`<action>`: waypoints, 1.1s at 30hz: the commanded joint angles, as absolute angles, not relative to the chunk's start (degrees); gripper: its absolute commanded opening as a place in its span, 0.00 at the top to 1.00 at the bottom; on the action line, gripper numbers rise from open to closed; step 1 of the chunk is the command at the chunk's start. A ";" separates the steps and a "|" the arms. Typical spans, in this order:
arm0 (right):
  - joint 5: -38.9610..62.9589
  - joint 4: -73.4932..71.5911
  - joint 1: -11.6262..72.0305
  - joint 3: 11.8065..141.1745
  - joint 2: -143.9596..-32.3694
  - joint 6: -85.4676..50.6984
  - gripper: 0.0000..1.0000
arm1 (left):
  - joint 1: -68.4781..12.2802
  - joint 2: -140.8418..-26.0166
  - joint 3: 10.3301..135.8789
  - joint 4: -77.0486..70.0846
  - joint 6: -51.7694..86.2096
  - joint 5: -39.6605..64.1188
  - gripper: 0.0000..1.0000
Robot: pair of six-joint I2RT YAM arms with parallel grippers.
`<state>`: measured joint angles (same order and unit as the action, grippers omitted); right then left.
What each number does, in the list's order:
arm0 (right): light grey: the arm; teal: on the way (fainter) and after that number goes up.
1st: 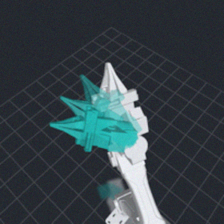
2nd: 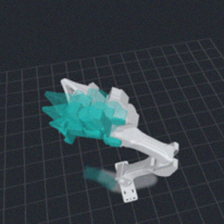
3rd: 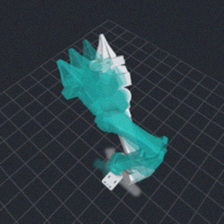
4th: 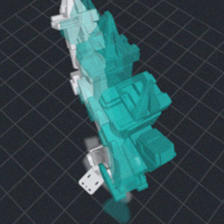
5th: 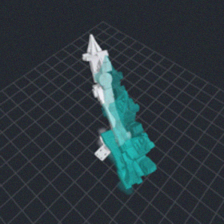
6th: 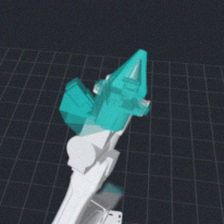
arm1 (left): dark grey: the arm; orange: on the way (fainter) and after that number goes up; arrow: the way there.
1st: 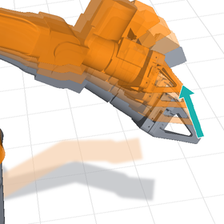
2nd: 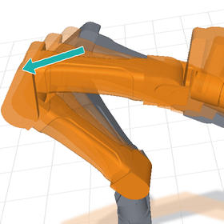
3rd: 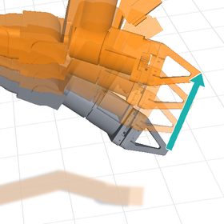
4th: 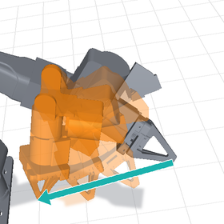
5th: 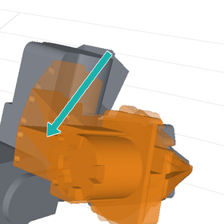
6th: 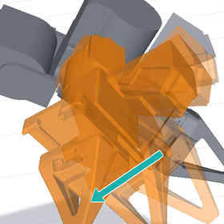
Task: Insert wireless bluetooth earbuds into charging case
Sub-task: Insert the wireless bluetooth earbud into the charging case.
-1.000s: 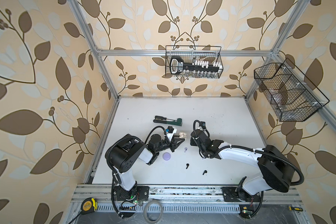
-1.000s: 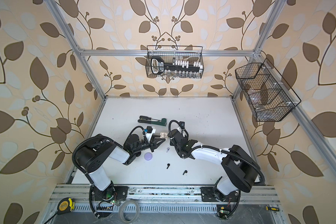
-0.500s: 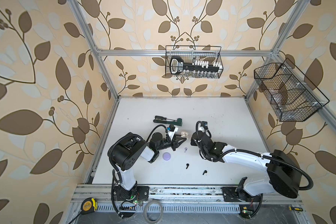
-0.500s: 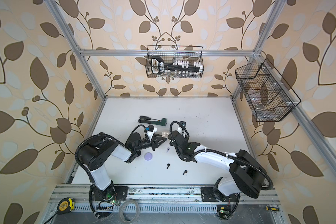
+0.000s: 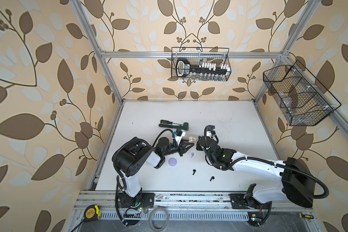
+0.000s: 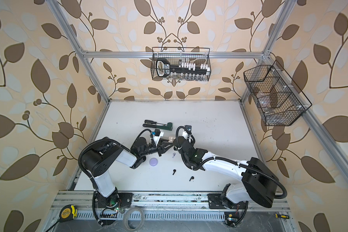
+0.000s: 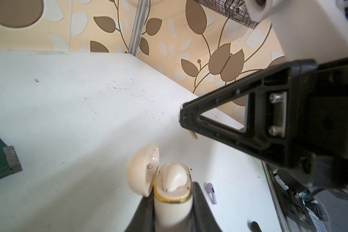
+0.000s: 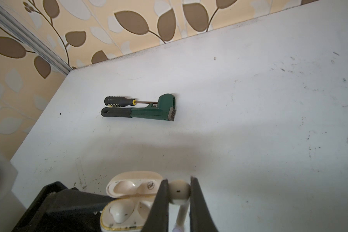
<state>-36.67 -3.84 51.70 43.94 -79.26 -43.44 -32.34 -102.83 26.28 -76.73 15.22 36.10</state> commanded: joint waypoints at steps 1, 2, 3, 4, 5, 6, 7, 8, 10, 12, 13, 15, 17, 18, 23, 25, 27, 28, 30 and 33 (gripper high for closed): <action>-38.14 -4.91 52.47 45.33 -78.66 -42.63 0.92 | -32.96 -101.73 27.26 -81.56 15.56 37.79 1.00; -38.21 -4.85 52.64 45.60 -78.75 -42.54 0.92 | -33.05 -101.69 27.26 -81.51 15.56 37.79 1.00; -38.23 -4.97 52.77 45.84 -78.88 -42.45 0.92 | -33.11 -101.60 27.21 -81.50 15.56 37.79 1.00; -38.23 -5.01 52.95 46.00 -79.01 -42.37 0.92 | -33.13 -101.54 27.16 -81.49 15.63 37.79 1.00; -38.37 -5.02 53.04 46.22 -79.20 -42.32 0.92 | -33.09 -101.36 27.08 -81.51 15.64 37.79 1.00; -38.48 -5.24 53.17 46.36 -79.35 -42.23 0.93 | -33.10 -101.26 27.08 -81.55 15.78 37.79 1.00; -38.50 -5.29 53.21 46.49 -79.36 -42.19 0.93 | -33.12 -101.15 26.98 -81.55 15.82 37.75 1.00; -38.58 -5.44 53.34 46.58 -79.60 -42.15 0.92 | -33.17 -101.00 26.98 -81.49 15.99 37.79 1.00; -38.52 -5.95 53.51 46.66 -79.76 -42.02 0.92 | -33.15 -100.82 26.98 -81.56 16.26 37.58 1.00; -38.41 -6.11 53.61 46.76 -79.89 -41.90 0.92 | -33.14 -100.77 27.07 -81.53 16.77 37.35 1.00; -38.50 -6.35 53.68 46.76 -79.91 -41.81 0.92 | -33.26 -100.73 27.16 -81.50 16.94 37.40 1.00; -38.58 -6.50 53.95 46.75 -80.07 -41.66 0.92 | -33.27 -100.63 27.33 -81.56 17.31 37.70 1.00; -38.66 -6.79 54.01 46.67 -80.15 -41.66 0.92 | -33.37 -100.31 27.27 -81.48 17.70 37.79 1.00; -38.84 -6.85 54.04 46.65 -80.32 -41.66 0.92 | -33.37 -100.08 27.29 -81.55 18.08 37.79 1.00; -38.91 -7.12 54.05 46.68 -80.76 -41.63 0.92 | -33.41 -99.11 27.16 -81.54 19.30 37.88 1.00; -38.58 -7.64 54.22 46.67 -81.18 -41.45 0.92 | -33.66 -98.66 27.32 -81.56 20.12 37.79 1.00; -38.67 -7.73 54.23 46.67 -81.42 -41.52 0.92 | -33.76 -98.70 27.53 -81.55 20.55 37.88 1.00; -38.63 -7.82 54.23 46.72 -81.62 -41.57 0.92 | -33.84 -98.70 27.71 -81.55 20.82 38.01 1.00; -38.60 -7.89 54.23 46.71 -81.85 -41.57 0.92 | -33.97 -98.62 27.75 -81.56 21.06 38.06 1.00; -38.50 -8.09 54.32 46.76 -82.24 -41.64 0.92 | -34.02 -98.37 27.70 -81.54 21.15 37.98 1.00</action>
<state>-37.52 -7.20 54.00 45.12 -81.28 -41.93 -33.45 -100.79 26.28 -76.99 20.25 36.14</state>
